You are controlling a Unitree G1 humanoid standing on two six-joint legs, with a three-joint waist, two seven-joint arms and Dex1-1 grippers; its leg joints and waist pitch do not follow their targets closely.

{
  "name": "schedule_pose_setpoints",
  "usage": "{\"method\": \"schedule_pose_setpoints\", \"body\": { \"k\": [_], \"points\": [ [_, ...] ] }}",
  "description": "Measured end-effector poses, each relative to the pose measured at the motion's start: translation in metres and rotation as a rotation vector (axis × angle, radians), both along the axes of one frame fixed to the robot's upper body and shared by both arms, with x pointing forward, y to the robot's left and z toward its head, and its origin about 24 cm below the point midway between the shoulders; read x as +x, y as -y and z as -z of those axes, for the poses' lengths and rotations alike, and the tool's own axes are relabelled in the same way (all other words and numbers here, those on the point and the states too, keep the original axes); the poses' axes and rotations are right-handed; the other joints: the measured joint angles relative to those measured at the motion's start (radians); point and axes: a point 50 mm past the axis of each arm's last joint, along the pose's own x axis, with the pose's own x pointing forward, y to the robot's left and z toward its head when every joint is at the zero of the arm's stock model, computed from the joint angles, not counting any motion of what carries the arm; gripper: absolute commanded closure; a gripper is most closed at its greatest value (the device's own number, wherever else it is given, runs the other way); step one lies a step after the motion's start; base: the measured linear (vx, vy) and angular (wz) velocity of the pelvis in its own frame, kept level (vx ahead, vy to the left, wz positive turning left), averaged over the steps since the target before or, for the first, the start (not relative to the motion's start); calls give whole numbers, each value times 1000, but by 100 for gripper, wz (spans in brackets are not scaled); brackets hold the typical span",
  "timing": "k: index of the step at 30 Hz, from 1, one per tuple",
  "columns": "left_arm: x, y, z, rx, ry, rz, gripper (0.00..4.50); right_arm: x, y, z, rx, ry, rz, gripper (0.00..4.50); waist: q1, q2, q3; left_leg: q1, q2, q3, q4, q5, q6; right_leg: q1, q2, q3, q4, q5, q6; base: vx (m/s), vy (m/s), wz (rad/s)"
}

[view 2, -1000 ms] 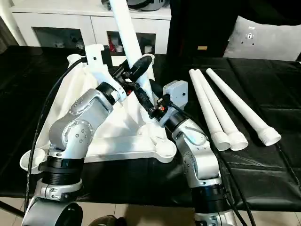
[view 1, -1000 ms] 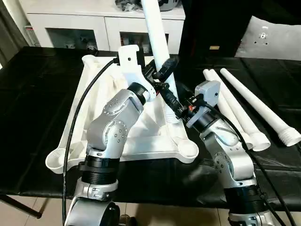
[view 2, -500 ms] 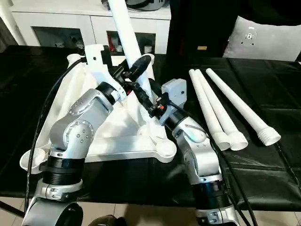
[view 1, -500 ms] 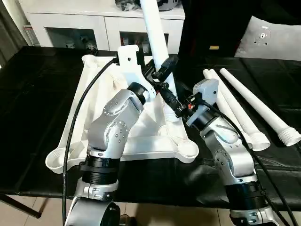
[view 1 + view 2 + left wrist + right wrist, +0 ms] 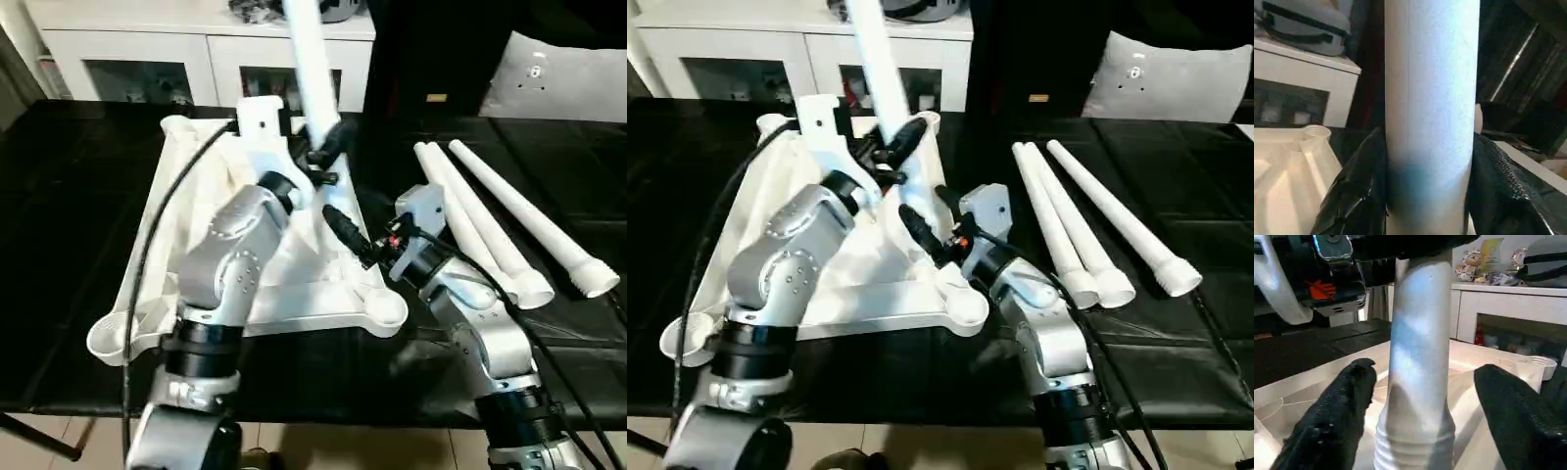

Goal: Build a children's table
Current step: Pick table leg

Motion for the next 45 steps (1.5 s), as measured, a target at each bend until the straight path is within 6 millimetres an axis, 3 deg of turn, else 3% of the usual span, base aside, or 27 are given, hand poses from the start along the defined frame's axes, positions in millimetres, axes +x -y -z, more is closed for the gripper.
{"method": "schedule_pose_setpoints", "body": {
  "k": [6,16,28,34,45],
  "points": [
    [9,-19,-3,69,4,-36,264,-4,22,2,-71,-20,17,2,1,-2,1,0,0,0,1,1,1,0,0,0,0,1,-2,0,0,0],
    [14,-31,-6,9,-67,133,264,-2,66,-21,136,-185,2,0,5,-2,1,0,0,1,2,1,2,0,0,0,1,2,-3,0,0,0],
    [6,-16,-23,-11,-35,439,264,-2,69,-41,74,-190,-187,0,14,-2,1,0,0,1,2,1,2,0,-1,0,1,2,-3,0,0,0],
    [-9,1,-30,78,72,594,264,-6,64,-37,31,-231,-281,0,31,-2,1,0,0,2,2,1,2,0,-1,0,1,2,-3,0,0,0],
    [-27,23,-28,173,163,738,264,-6,48,-35,-25,-244,-367,0,31,-2,2,0,0,2,2,1,2,0,-1,0,1,2,-4,0,0,0]
  ]
}}
